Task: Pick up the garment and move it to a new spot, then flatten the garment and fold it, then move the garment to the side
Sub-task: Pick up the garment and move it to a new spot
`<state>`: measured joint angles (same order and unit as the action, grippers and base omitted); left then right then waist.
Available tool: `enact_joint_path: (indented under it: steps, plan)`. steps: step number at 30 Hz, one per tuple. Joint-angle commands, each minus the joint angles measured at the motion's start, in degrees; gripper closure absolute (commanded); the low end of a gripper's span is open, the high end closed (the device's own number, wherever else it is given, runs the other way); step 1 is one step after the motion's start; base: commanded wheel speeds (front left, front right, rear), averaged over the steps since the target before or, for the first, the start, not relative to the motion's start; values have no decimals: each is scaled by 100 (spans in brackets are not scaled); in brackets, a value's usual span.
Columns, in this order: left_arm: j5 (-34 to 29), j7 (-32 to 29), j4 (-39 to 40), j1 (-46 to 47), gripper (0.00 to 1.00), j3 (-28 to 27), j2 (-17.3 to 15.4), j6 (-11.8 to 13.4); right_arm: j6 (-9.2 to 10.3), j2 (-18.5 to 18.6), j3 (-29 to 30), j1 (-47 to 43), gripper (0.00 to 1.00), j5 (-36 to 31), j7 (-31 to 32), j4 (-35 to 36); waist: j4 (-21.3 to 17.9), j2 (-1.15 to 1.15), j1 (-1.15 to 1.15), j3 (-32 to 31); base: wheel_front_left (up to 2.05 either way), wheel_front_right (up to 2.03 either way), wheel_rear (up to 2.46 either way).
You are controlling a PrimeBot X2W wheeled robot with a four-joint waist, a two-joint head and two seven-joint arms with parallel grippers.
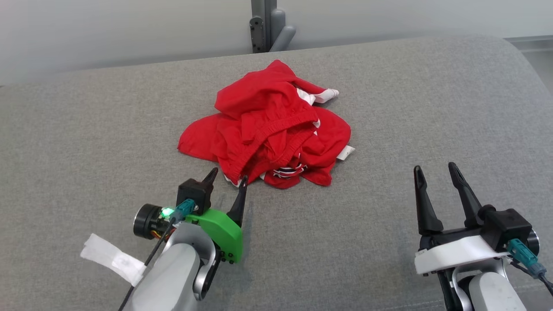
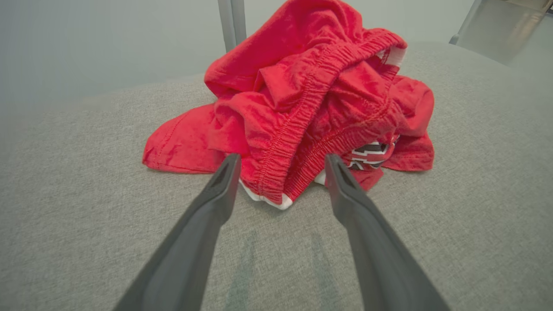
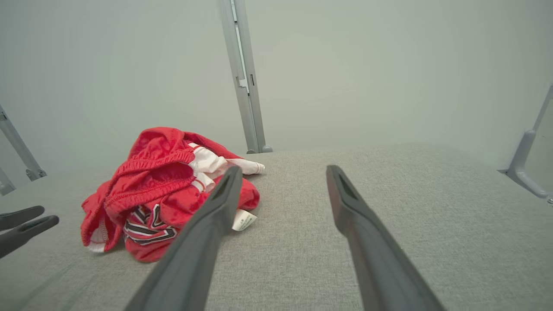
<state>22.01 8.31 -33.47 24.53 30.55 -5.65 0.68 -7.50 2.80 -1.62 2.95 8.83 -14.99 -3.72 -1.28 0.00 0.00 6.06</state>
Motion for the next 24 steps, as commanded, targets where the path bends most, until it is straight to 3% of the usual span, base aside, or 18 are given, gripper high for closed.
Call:
enact_joint_path:
  steps: [1, 16, 17, 18, 24]
  plan:
    - [-64, 20, -196, 216, 0, 37, 4, 5, 2, 14, 39, 92, 0, -13, -11, 23, -183, 0, 0, 232, 0, 0, 0]
    - [-718, 462, -1548, 1505, 0, 432, -58, 182, 2, 14, 70, 398, 0, 144, -11, 168, -505, 0, 0, 991, 0, 0, 0]
    - [-719, 501, -1607, 1547, 31, 425, -45, 190, 2, 15, 88, 413, 0, 177, -11, 176, -504, 0, 0, 1020, 0, 0, 0]
    - [-755, 539, -1642, 1605, 100, 432, -42, 211, 2, 14, 96, 425, 0, 184, -11, 185, -500, 0, 0, 1041, 0, 0, 0]
    - [-641, 674, -1601, 1695, 100, 295, -19, 215, 2, 14, 66, 379, 0, 233, -11, 126, -436, 0, 0, 953, 0, 0, 0]
